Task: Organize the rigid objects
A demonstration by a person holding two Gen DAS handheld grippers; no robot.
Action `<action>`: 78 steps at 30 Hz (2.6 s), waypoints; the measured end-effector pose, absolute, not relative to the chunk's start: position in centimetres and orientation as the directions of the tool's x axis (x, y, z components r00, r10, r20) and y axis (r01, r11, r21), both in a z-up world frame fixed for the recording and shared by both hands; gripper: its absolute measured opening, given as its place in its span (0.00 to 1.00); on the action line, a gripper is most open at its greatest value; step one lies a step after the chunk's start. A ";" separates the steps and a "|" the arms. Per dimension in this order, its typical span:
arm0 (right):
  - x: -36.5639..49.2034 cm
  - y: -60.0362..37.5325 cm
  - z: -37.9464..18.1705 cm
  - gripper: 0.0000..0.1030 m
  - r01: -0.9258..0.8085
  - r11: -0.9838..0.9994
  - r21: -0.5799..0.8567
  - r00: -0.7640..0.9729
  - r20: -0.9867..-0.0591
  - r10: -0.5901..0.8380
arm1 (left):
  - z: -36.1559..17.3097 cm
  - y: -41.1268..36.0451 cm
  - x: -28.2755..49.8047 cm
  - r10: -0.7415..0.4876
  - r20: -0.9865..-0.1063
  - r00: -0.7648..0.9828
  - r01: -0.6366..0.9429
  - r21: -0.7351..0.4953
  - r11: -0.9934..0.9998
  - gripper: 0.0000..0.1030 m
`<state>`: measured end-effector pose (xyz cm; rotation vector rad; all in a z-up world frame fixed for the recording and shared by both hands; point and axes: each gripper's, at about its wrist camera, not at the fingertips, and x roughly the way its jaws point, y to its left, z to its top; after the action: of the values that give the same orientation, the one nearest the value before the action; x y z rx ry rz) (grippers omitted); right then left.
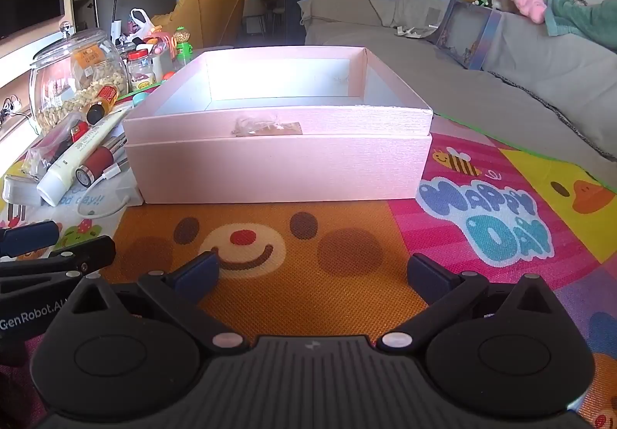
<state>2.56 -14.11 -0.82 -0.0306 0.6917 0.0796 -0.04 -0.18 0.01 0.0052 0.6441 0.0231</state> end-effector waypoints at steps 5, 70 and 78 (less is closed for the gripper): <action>2.5 -14.1 -0.8 1.00 -0.083 0.997 -0.001 0.767 -0.638 0.064 | 0.0 -0.2 0.0 0.023 -0.601 0.799 -0.020 0.012 1.000 0.65; 2.4 -15.1 -0.1 1.00 -0.189 0.982 0.004 0.699 -0.702 0.137 | 5.1 8.1 -1.3 0.014 -0.493 0.870 -0.062 -0.081 0.995 0.59; 2.2 -15.2 -0.1 1.00 -0.206 0.979 0.006 0.702 -0.696 0.152 | 3.8 11.4 2.9 -0.066 -0.638 0.767 0.058 -0.034 0.998 0.61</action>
<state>2.19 -15.15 -0.06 -0.0736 0.7676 0.1992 2.91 11.35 3.83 -0.0128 0.6933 -0.0675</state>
